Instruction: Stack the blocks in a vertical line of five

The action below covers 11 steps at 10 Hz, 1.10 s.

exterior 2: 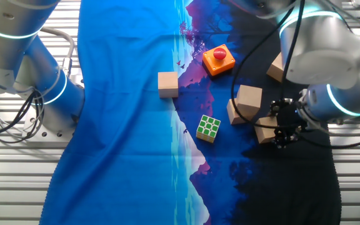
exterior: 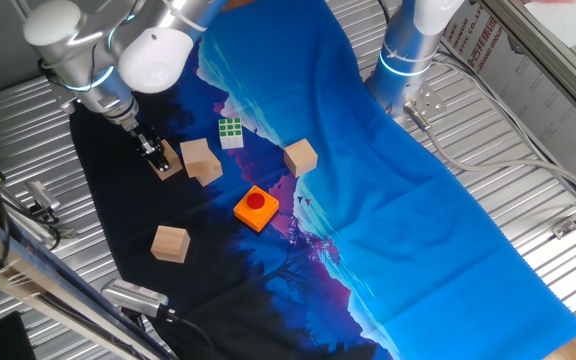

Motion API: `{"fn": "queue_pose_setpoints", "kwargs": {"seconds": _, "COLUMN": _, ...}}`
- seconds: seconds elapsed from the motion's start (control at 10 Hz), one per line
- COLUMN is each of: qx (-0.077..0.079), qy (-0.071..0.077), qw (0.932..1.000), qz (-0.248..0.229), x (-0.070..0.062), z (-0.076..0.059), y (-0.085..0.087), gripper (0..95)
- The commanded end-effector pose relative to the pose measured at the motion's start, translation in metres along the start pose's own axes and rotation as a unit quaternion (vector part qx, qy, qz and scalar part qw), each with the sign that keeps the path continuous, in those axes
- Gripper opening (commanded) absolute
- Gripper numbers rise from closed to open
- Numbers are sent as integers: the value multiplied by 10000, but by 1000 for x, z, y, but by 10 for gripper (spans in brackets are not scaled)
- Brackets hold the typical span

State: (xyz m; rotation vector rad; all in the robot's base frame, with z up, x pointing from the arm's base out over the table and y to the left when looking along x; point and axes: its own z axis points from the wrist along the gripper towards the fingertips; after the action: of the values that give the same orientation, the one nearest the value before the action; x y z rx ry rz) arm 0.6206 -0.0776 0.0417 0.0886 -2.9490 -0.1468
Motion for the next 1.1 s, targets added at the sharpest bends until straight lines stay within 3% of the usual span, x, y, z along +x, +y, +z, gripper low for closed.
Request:
{"fn": "queue_pose_setpoints", "kwargs": {"seconds": 0.1, "qx": -4, "qy": -2, "qw": 10000, "qz": 1, "x": 2, "z": -8, "y": 4, "gripper": 0}}
{"fn": "queue_pose_setpoints", "kwargs": {"seconds": 0.7, "qx": 79, "qy": 29, "qw": 9999, "qz": 58, "x": 12, "z": -42, "y": 17, "gripper": 0}}
{"fn": "queue_pose_setpoints", "kwargs": {"seconds": 1.1, "qx": 74, "qy": 123, "qw": 9999, "qz": 67, "x": 11, "z": -84, "y": 22, "gripper": 0}}
